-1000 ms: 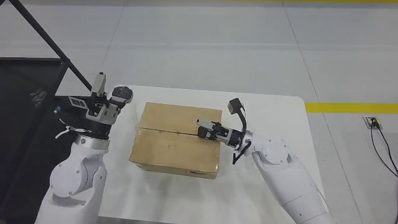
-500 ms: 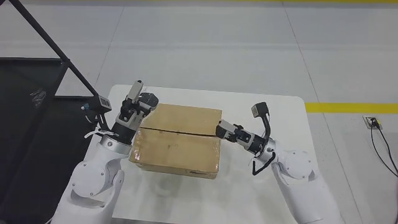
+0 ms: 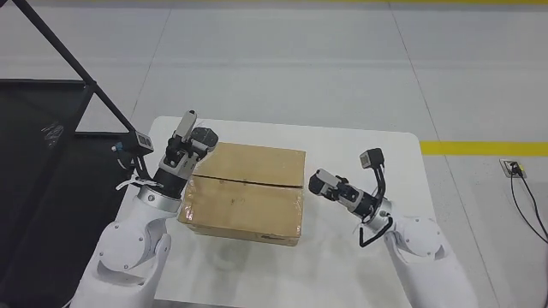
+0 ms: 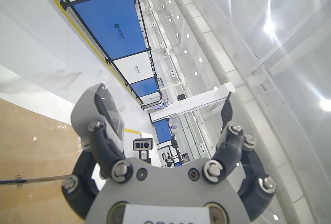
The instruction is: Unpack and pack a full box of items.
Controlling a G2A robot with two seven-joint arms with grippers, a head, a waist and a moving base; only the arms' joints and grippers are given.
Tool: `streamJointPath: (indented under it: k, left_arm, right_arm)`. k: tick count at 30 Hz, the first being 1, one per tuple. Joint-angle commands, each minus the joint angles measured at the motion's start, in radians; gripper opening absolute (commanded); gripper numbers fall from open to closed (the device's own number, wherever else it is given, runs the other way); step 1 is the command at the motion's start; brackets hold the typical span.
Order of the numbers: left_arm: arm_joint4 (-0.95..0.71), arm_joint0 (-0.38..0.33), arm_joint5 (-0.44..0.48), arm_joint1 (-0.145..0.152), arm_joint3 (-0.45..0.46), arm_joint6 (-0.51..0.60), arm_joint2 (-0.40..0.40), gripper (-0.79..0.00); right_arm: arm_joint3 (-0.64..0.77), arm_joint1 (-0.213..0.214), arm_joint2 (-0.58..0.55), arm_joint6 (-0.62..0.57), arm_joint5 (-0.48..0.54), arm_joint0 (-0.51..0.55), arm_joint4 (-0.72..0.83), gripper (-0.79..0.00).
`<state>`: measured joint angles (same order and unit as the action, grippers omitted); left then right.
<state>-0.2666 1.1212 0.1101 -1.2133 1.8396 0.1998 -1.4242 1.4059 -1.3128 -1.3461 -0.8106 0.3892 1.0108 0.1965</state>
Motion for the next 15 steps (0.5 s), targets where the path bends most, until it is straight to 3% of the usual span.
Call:
streamJointPath:
  k: [1, 11, 15]
  left_arm:
    - [0.000, 0.000, 0.000, 0.000, 0.000, 0.000, 0.000, 0.000]
    - [0.008, 0.003, 0.000, 0.000, 0.005, 0.007, 0.004, 0.000]
    - [0.144, 0.002, -0.012, 0.000, 0.015, 0.002, 0.042, 0.000]
  right_arm:
    - [0.000, 0.002, 0.000, -0.002, -0.002, 0.001, -0.007, 0.000]
    - [0.008, 0.007, -0.004, 0.025, -0.013, 0.005, -0.055, 0.000]
    - [0.024, 0.008, -0.002, 0.042, -0.023, 0.015, -0.056, 0.000]
